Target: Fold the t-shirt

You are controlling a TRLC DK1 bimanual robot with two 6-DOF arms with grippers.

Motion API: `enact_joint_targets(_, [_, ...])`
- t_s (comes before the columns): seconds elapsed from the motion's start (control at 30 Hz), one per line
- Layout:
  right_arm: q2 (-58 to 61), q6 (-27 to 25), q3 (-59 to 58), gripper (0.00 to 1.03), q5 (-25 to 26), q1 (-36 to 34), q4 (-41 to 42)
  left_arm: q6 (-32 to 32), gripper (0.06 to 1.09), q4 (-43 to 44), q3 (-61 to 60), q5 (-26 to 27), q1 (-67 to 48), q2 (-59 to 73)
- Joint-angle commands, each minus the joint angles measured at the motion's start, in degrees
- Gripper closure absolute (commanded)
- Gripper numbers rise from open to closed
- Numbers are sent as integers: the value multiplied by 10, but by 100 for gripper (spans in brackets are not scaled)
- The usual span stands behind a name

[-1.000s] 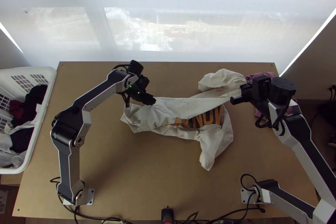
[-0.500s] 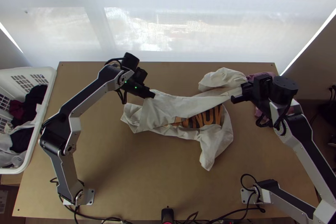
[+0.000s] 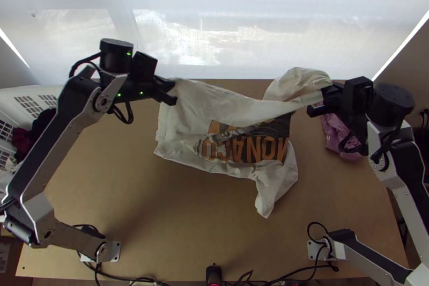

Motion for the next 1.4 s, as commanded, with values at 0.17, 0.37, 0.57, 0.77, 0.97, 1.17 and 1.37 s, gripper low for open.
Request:
enact_joint_targets(0.17, [-20,0,134,100,7,9,-48,69,105,74,31,-185,-26,-155])
enact_joint_targets(0.37, [-29,0,215,100,20,21,-72,138,105,135,31,-260,-71,-213])
enact_joint_targets(0.57, [-28,3,316,100,32,32,-96,207,105,170,31,-348,-168,-253])
enact_joint_targets(0.77, [-29,23,386,100,32,37,-156,251,105,174,31,-391,-220,-287])
enact_joint_targets(0.97, [-33,62,433,100,31,42,-312,243,105,131,25,-392,-220,-311])
enact_joint_targets(1.17, [-41,81,395,100,22,82,-367,232,105,120,-36,-393,-217,-336])
enact_joint_targets(1.37, [-4,107,337,100,-16,111,-369,220,105,129,-108,-393,-195,-348])
